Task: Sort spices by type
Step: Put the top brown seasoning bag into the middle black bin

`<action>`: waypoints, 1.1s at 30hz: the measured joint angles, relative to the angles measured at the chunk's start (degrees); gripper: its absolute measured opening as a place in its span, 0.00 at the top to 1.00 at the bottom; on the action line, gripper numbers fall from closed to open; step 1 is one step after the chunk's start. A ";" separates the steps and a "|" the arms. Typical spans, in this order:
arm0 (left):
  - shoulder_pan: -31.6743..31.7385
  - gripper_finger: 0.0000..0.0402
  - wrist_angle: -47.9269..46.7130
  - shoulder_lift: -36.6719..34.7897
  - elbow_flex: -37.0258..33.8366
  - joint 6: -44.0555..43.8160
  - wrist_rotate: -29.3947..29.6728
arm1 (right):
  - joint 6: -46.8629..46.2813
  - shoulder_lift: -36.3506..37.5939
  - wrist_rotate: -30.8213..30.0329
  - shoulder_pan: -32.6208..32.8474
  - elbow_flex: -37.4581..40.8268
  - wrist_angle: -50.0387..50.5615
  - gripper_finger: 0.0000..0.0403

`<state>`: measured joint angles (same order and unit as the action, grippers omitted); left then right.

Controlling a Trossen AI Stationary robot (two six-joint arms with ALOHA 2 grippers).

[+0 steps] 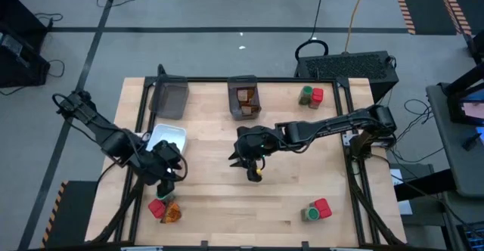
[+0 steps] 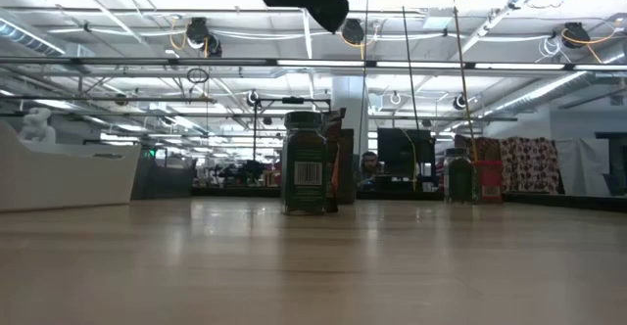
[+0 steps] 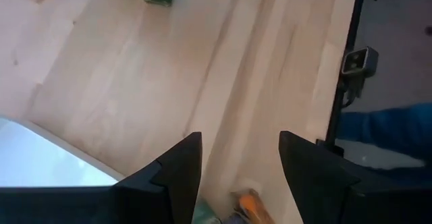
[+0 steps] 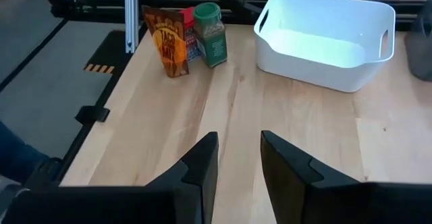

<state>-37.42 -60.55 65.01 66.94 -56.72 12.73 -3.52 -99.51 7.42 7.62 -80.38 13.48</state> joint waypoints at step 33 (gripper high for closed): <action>-5.78 0.50 -0.90 0.00 0.00 -0.92 2.30 | -16.14 1.41 -5.61 -11.27 0.02 16.71 0.76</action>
<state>-43.20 -61.45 65.01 66.94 -57.65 15.03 -19.66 -98.10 1.81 -3.66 -80.36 30.19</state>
